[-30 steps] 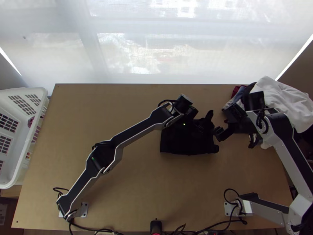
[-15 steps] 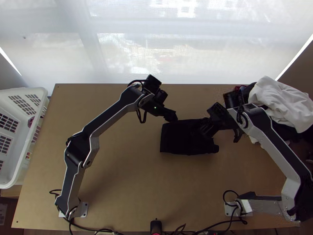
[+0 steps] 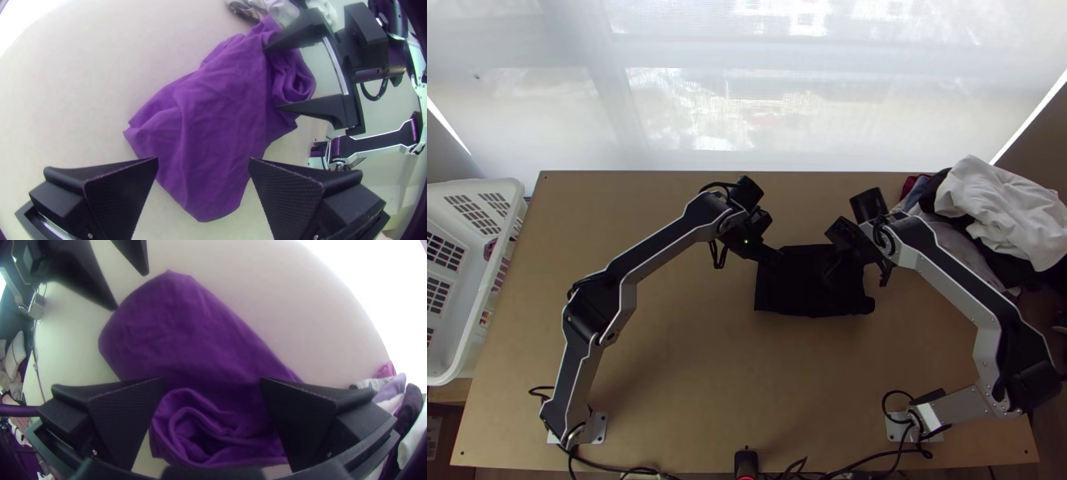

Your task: Fold the t-shirt

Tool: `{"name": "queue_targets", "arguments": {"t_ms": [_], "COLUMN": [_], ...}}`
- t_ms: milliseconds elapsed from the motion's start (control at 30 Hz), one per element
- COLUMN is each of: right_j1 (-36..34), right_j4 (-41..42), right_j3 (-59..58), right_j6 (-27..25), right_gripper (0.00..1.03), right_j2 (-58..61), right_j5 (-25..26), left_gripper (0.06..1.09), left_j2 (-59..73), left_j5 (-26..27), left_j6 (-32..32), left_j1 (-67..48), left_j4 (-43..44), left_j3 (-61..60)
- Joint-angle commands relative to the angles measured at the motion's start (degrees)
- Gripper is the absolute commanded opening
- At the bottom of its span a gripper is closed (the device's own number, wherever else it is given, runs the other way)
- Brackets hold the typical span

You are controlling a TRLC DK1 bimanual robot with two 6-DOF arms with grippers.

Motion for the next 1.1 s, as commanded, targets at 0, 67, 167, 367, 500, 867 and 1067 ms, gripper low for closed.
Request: {"name": "queue_targets", "arguments": {"t_ms": [0,67,167,367,500,867,1067], "right_j1": [-5.7,-7.0,-8.2,-8.7,-8.3,0.5,0.5], "right_j4": [0.9,0.8,0.1,0.1,0.0,2.3,10.9], "right_j3": [-11.5,-13.7,-15.3,-17.8,-15.5,-3.5,-13.2], "right_j6": [-2.6,-3.3,-3.9,-4.5,-4.1,0.1,0.3], "right_gripper": [0.98,0.98,0.98,0.98,0.98,0.98,0.98], "right_j2": [-9.8,-12.5,-14.8,-17.4,-17.8,-5.3,0.2], "right_j5": [0.0,0.0,-0.1,-0.1,-0.3,-0.6,-1.5], "left_gripper": [1.04,1.04,1.04,1.04,1.04,1.04,1.04], "left_j2": [0.4,0.9,1.9,3.0,3.3,2.9,1.9], "left_j5": [-0.8,-1.3,-1.8,-6.1,-7.7,-10.8,-10.7], "left_j6": [1.0,1.3,1.5,3.6,4.7,6.5,6.4], "left_j1": [-0.6,-0.4,0.0,0.3,0.7,1.3,2.3], "left_j4": [-0.2,-0.5,-1.1,-1.3,-0.7,-1.3,-2.8], "left_j3": [-0.1,-0.1,-0.3,-2.8,-5.5,-5.7,-2.5]}}
